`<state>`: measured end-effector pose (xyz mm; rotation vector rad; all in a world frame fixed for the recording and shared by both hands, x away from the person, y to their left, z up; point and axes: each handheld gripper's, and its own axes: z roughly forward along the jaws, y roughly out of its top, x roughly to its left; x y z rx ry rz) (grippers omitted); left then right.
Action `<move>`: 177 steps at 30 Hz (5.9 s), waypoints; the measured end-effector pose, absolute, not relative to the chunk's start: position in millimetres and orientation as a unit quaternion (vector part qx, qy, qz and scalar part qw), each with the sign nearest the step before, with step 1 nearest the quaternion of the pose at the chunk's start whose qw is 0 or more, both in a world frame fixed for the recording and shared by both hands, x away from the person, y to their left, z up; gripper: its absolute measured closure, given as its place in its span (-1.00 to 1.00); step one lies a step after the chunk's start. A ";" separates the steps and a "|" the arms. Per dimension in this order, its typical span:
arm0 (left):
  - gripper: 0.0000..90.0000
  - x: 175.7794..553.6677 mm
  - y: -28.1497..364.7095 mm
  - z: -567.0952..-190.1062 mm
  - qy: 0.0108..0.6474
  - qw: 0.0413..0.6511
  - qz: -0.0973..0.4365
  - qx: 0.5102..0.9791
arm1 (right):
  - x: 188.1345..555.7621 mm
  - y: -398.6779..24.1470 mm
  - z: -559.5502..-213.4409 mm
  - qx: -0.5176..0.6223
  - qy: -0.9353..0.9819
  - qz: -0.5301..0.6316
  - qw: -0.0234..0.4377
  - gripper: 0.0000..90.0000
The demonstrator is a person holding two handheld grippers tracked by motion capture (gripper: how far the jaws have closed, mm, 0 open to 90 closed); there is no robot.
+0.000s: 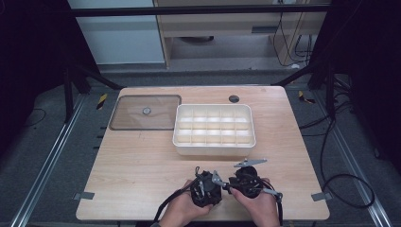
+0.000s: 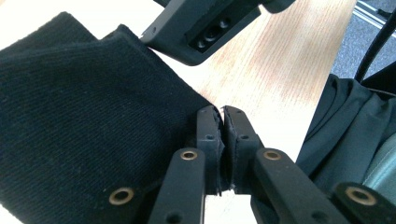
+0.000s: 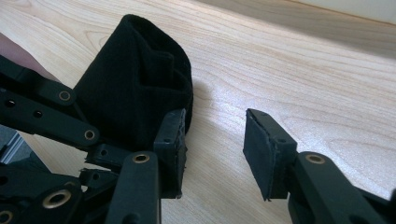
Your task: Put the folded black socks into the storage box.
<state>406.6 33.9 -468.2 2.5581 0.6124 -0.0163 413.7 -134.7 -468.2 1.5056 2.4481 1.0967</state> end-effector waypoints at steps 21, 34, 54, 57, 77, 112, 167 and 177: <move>0.79 403.0 30.2 -469.9 0.222 0.257 -0.003 0.941 | 413.2 -136.2 -467.3 0.491 0.794 0.357 0.032 0.30; 0.55 403.7 37.8 -457.2 0.233 0.279 0.004 0.932 | 413.4 -139.3 -465.2 0.497 0.788 0.362 0.034 0.28; 0.37 407.8 50.6 -438.1 0.247 0.296 0.020 0.923 | 413.6 -139.7 -465.3 0.497 0.788 0.362 0.036 0.25; 0.34 406.6 49.7 -439.0 0.242 0.290 0.018 0.926 | 413.6 -140.1 -464.9 0.498 0.787 0.362 0.035 0.25; 0.29 411.8 60.2 -424.7 0.251 0.307 0.023 0.918 | 413.8 -140.2 -464.6 0.500 0.786 0.361 0.036 0.23; -0.87 438.6 251.2 -467.7 0.464 0.311 0.156 0.815 | 426.7 -99.1 -400.5 0.467 0.805 0.359 0.073 -0.49; -1.00 442.9 284.5 -508.9 0.482 0.323 0.209 0.788 | 462.8 -71.4 -436.7 0.463 0.831 0.308 0.018 -0.20; -1.00 442.9 283.8 -509.0 0.479 0.323 0.209 0.789 | 461.9 -69.3 -442.5 0.458 0.833 0.308 0.012 -0.18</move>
